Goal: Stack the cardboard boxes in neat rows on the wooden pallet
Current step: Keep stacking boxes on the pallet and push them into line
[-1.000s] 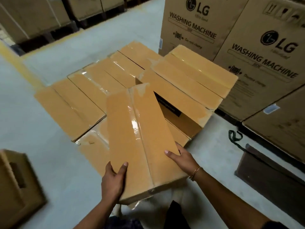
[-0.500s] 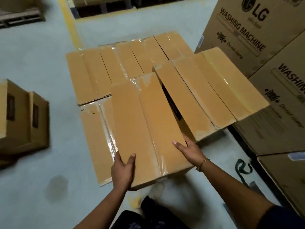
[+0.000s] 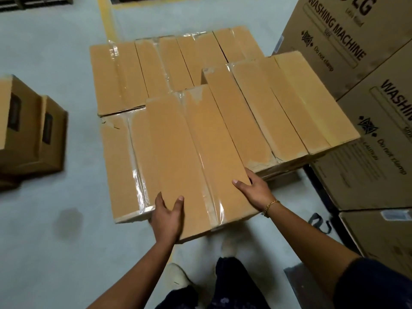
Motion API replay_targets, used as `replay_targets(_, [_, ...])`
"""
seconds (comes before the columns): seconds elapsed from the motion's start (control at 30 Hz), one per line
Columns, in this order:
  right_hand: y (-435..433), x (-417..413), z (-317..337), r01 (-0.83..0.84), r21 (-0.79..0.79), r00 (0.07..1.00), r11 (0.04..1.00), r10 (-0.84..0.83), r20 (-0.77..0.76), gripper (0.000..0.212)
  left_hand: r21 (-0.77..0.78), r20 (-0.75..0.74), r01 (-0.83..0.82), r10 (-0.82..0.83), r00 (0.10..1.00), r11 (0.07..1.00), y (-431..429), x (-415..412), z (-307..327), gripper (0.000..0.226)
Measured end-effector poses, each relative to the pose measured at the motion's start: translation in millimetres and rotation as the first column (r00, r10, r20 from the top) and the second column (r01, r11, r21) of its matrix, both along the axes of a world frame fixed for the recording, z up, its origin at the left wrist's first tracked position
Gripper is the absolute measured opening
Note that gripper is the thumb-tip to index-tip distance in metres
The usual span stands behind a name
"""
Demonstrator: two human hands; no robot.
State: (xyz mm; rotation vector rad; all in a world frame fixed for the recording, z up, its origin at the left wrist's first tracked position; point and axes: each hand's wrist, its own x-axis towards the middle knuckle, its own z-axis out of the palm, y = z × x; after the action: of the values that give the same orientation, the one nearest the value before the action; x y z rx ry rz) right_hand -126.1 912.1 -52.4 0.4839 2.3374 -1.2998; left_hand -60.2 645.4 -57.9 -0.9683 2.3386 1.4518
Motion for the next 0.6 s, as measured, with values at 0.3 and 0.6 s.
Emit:
replay_targets(0.3, [41.5, -29.4, -32.5, -0.226, 0.225, 0.967, 0.948, 0.246, -0.066, 0.06, -0.068, 0.021, -0.085, 0.087, 0.996, 0.994, 50.4, -7.3, -17.4, 0.075])
replay_targets(0.6, [40.4, -49.1, -56.2, -0.312, 0.544, 0.923, 0.778, 0.385, -0.021, 0.07, -0.084, 0.048, -0.05, 0.054, 0.997, 0.995, 50.5, -26.1, -44.6, 0.073])
